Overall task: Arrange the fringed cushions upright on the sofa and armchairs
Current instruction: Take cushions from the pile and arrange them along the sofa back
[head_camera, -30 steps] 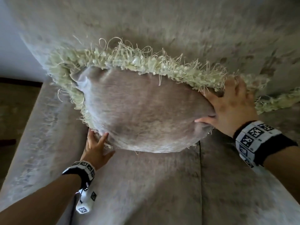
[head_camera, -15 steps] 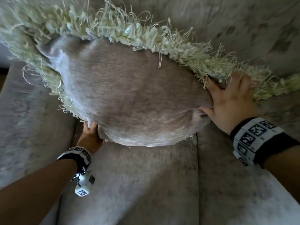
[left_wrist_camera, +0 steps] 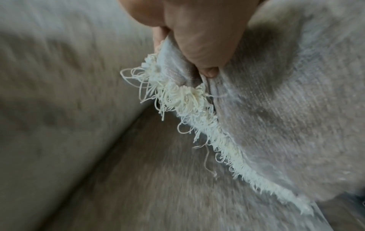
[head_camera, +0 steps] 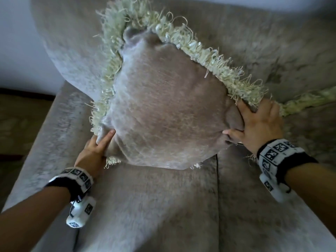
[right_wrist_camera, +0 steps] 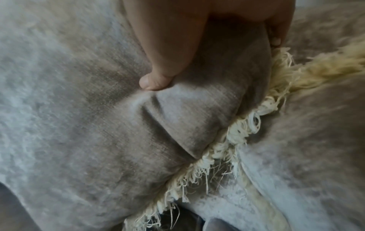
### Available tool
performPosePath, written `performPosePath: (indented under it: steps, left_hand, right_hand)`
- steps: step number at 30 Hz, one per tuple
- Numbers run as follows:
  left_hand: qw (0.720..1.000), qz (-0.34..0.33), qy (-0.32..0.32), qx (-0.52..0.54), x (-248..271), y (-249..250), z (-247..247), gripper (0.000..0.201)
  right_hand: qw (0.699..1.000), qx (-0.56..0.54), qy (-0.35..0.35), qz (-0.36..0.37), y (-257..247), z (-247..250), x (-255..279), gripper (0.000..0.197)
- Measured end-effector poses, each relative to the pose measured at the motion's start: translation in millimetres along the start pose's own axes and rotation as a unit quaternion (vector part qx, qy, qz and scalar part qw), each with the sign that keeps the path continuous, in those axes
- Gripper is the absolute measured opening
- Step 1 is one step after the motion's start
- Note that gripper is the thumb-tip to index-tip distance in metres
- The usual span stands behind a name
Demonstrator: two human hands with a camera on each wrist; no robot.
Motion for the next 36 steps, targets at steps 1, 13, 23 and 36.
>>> performPosePath:
  steps: [1,13,23,36]
  left_hand:
    - [1.0,-0.008,0.002,-0.009,0,5,22,0.11]
    - [0.982,-0.043,0.003,-0.183,-18,11,151,0.117]
    - [0.969,-0.029,-0.025,-0.245,-56,-18,83,0.11]
    - [0.962,-0.115,0.004,-0.249,-76,-29,78,0.091]
  right_hand:
    - [1.0,-0.011,-0.003,-0.012,3,3,4,0.094]
    - [0.993,-0.093,-0.035,-0.058,-19,0,15,0.102]
    - [0.994,-0.091,-0.026,-0.058,-22,-74,19,0.102]
    - [0.995,-0.062,-0.047,-0.066,-20,-77,16,0.105]
Point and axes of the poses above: each hand's wrist, its own x-axis away from the middle knuckle, its own z-axis out of the back of the hand, y = z × x, the point moved 4 cm from there along -x, towards the middle knuckle, and after that the axes turned 1 degree about x, right-handed, at the moved point
